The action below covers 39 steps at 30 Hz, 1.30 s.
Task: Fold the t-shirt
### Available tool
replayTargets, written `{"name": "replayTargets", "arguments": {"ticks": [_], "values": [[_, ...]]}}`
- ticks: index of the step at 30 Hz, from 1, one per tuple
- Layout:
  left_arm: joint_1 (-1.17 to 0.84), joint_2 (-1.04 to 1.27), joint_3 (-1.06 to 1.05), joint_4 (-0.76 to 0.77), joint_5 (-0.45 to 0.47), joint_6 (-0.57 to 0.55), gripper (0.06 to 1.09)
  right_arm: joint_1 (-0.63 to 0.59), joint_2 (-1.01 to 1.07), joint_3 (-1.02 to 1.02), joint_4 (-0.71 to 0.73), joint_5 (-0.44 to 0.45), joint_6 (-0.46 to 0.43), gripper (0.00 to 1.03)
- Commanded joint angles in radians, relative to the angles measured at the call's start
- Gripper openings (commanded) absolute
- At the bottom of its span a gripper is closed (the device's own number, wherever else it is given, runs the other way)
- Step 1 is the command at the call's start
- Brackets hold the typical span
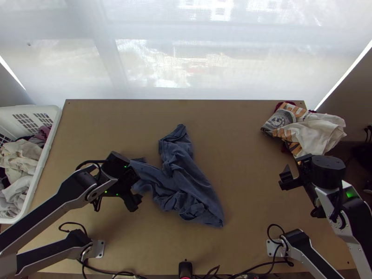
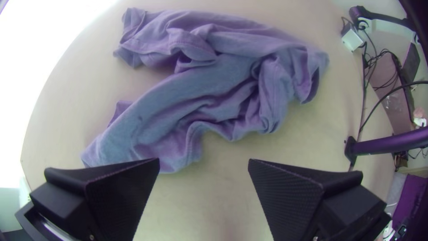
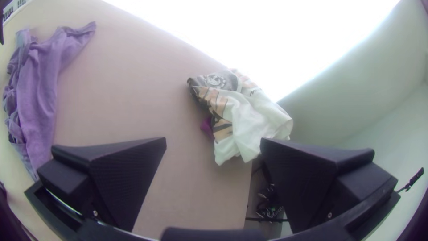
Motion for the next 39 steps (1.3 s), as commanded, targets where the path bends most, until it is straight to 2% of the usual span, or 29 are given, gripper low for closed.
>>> {"name": "replayTargets", "arguments": {"ticks": [1,5,10,14,21,26,31,39], "values": [[0.026,0.082,-0.098,0.142,-0.053,0.014,1.02,0.077,0.065,0.033,0.021,0.0,-0.01,0.98],[0.041,0.166,-0.107,0.24,-0.079,0.016,1.02,0.102,0.077,0.033,0.021,0.0,-0.007,0.98],[0.059,0.255,-0.089,0.262,-0.079,0.025,0.97,0.126,0.109,0.055,0.019,0.0,-0.007,0.98],[0.099,0.307,-0.092,0.273,-0.077,0.055,0.86,0.144,0.152,0.093,0.021,0.0,-0.007,0.98],[0.124,0.359,-0.109,0.286,-0.047,0.091,0.5,0.187,0.212,0.121,0.038,0.0,-0.009,0.98],[0.144,0.391,-0.11,0.286,0.01,0.08,0.11,0.207,0.243,0.13,0.055,0.0,-0.013,0.98],[0.145,0.336,-0.069,0.24,0.021,0.045,0.09,0.252,0.261,0.133,0.064,0.0,-0.009,0.98],[0.147,0.217,0.121,0.099,0.026,-0.018,0.09,0.399,0.331,0.134,0.081,0.0,-0.01,0.98]]}}
